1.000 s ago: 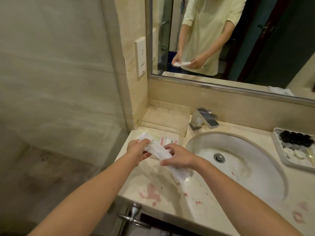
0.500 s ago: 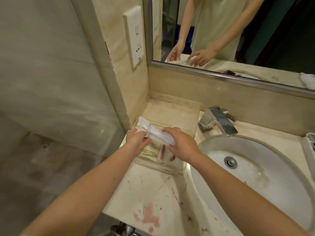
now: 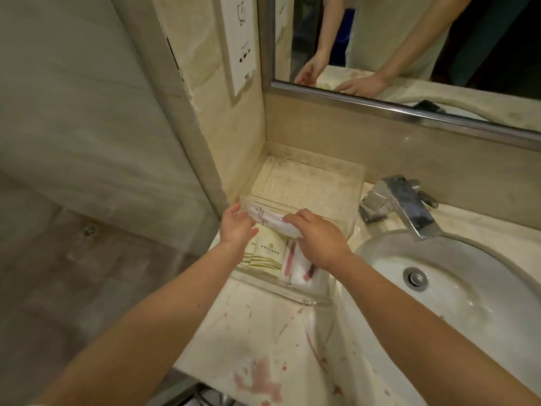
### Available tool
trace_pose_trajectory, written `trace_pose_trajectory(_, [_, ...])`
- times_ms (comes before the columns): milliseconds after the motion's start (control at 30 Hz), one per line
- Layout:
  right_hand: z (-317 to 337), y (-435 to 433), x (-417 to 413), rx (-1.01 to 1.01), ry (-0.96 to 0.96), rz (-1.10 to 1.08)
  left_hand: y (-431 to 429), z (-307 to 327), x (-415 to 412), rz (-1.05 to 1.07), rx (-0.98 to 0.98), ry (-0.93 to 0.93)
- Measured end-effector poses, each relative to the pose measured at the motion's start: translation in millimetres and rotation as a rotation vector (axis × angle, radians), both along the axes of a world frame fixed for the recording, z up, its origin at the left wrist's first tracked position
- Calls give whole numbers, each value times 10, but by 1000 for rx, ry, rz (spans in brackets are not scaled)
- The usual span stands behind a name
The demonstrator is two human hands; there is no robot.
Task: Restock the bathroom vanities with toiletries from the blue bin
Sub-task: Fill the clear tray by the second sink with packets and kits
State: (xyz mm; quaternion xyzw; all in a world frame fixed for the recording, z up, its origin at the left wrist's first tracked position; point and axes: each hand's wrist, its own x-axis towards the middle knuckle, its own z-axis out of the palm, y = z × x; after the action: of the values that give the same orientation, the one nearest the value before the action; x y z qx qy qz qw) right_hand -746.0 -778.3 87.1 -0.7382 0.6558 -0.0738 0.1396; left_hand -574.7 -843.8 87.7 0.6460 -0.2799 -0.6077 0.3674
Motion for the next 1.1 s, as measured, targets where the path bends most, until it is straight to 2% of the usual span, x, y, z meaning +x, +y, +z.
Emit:
trace_pose_trajectory(167, [-36, 6, 19, -65, 97, 15, 12, -64, -6, -84, -122, -119])
trace_pose_trajectory(400, [6, 33, 23, -183, 195, 28, 90, -61, 28, -513, -521, -689])
trace_pose_trajectory(533, [58, 54, 19, -61, 235, -29, 109, -95, 26, -765, -679, -985])
trace_pose_trajectory(600, [55, 105, 13, 4, 224, -51, 126, -113, 23, -805, -705, -1013])
trace_pose_trajectory(733, [37, 218, 33, 37, 173, -83, 145, -118, 24, -743, -691, -990])
trace_pose_trajectory(1100, [136, 270, 153, 104, 221, -147, 195, -136, 37, -897, -716, -1075])
